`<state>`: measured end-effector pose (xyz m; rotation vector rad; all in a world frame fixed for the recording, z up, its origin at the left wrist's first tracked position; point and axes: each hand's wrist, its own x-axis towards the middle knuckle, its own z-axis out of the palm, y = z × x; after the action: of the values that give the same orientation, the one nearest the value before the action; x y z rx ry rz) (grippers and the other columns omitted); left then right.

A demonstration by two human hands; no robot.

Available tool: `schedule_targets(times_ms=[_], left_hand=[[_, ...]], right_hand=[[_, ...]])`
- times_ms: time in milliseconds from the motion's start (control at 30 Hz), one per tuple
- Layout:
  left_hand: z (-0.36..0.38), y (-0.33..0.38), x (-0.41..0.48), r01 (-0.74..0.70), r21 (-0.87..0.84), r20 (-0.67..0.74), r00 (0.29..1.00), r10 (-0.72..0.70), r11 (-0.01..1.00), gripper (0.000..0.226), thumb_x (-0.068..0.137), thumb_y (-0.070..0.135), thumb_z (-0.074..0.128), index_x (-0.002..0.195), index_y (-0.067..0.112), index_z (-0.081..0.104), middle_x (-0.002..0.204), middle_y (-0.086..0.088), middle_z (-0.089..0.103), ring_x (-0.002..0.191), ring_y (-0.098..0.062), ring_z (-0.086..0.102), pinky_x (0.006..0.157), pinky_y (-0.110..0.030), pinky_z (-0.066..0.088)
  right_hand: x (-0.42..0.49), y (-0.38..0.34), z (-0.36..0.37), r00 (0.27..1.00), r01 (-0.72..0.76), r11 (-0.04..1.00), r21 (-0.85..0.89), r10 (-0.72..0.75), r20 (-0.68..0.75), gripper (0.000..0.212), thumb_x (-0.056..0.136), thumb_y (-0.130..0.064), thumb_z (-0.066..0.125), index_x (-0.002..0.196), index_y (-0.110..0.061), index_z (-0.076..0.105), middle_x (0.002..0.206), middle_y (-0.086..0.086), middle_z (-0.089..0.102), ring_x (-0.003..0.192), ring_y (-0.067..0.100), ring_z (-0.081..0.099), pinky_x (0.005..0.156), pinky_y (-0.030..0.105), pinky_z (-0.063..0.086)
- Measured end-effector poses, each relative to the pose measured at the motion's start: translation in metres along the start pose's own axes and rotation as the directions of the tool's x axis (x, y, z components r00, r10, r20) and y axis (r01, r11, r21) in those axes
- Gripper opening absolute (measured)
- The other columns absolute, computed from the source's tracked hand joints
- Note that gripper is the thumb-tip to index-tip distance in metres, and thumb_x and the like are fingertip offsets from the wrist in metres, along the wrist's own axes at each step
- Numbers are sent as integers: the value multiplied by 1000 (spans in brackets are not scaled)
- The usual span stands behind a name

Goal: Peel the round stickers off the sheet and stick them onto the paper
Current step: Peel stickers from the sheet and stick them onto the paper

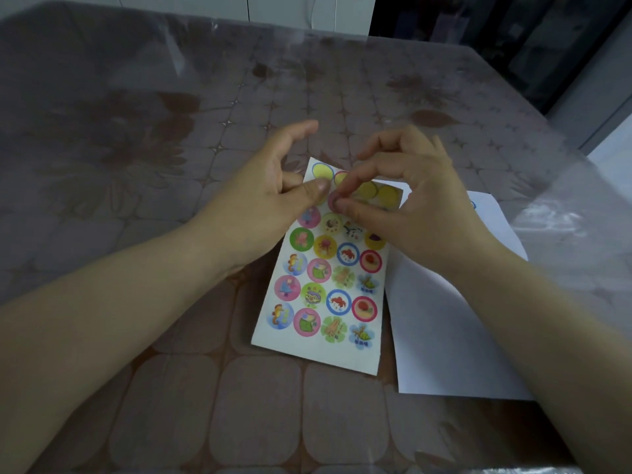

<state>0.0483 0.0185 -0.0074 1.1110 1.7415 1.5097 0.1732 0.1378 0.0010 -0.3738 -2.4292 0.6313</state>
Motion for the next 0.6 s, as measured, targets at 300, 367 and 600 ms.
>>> schedule_targets(times_ms=[300, 367, 600], left_hand=[[1, 6, -2, 140, -79, 40, 990, -137, 987, 81, 72, 28, 68, 142, 29, 27, 76, 0, 74, 74, -20, 71, 68, -34, 59], [-2, 9, -3, 229, -135, 138, 968, -211, 964, 106, 54, 23, 74, 143, 37, 17, 96, 2, 74, 81, -19, 72, 69, -31, 59], [-15, 8, 1, 324, 13, 166, 932, -322, 946, 71, 53, 13, 74, 117, 15, 46, 89, -5, 75, 74, -21, 72, 60, -35, 60]], right_hand=[[1, -3, -8, 992, -50, 989, 140, 33, 123, 13, 74, -21, 76, 74, -28, 66, 71, -19, 62, 71, -1, 54, 66, 8, 39], [3, -1, -9, 988, -140, 967, 214, 122, 96, 20, 73, -18, 77, 80, -27, 61, 70, -12, 66, 64, -3, 55, 62, 6, 39], [5, 13, -15, 940, -342, 875, 342, 319, 124, 14, 76, -12, 74, 73, -24, 68, 71, -8, 69, 69, 8, 63, 66, 19, 51]])
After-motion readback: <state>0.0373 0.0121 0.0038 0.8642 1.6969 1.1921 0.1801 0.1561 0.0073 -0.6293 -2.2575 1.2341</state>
